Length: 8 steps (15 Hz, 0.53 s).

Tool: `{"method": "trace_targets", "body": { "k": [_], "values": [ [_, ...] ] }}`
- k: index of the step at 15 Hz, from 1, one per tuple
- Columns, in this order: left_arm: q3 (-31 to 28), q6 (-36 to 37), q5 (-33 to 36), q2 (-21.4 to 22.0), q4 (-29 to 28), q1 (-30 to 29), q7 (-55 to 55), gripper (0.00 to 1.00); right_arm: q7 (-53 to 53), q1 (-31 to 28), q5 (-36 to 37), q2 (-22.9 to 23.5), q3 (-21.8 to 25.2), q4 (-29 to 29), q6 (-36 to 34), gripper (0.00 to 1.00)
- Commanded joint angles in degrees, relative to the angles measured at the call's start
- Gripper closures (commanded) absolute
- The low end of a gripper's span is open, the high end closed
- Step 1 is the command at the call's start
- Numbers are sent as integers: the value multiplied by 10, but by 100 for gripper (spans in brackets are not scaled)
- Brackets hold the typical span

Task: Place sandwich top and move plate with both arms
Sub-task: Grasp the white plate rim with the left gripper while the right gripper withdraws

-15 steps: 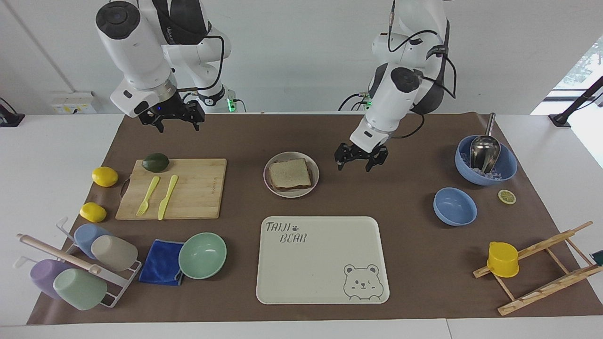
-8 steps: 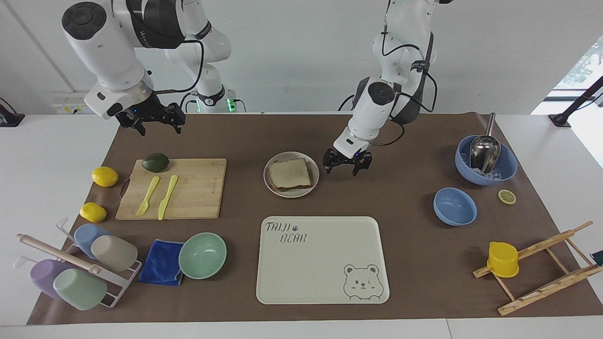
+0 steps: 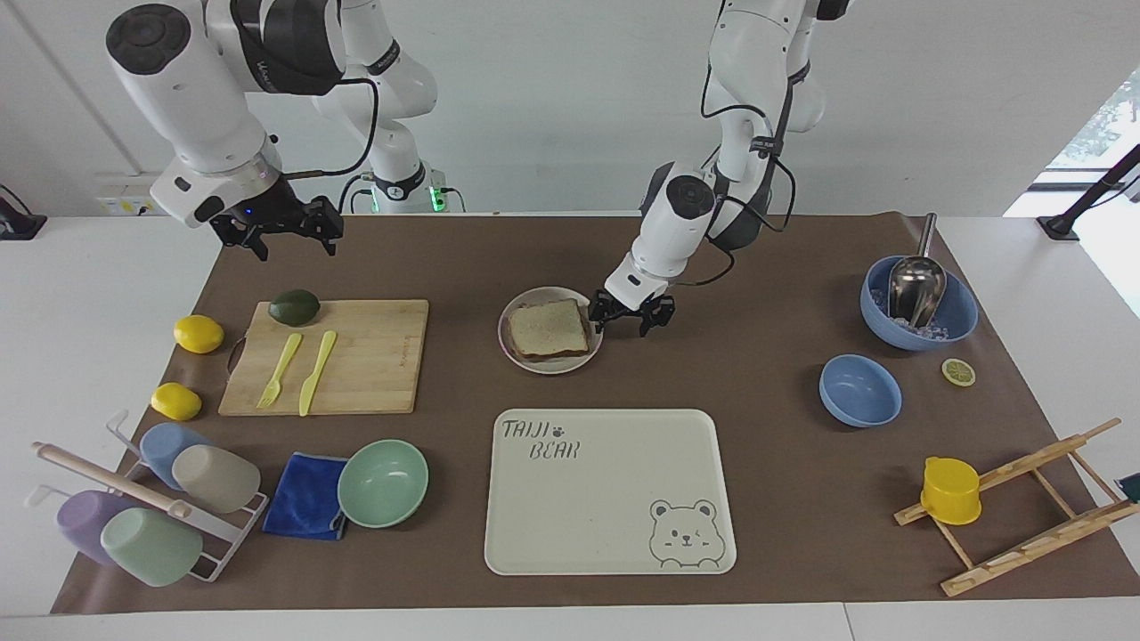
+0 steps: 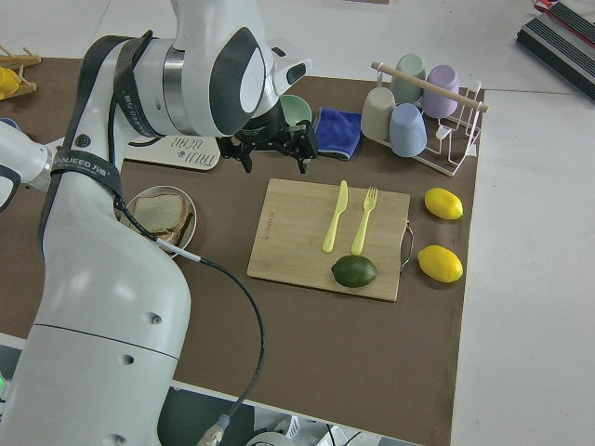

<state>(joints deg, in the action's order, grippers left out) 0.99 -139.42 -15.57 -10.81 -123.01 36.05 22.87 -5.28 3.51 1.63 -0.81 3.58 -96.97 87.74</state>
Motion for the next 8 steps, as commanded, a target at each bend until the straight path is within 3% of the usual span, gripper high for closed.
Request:
{"method": "trace_targets", "body": {
  "k": [1,8],
  "values": [
    [-8,-24,-12,-8,-6,19,18,13,-23,-26,-4,-9,-18,-7,-1,0],
    [-7,-23,-17,-12,-7,24,18,35,0,-21,-14,-8,-9,6,2,0]
  ]
}}
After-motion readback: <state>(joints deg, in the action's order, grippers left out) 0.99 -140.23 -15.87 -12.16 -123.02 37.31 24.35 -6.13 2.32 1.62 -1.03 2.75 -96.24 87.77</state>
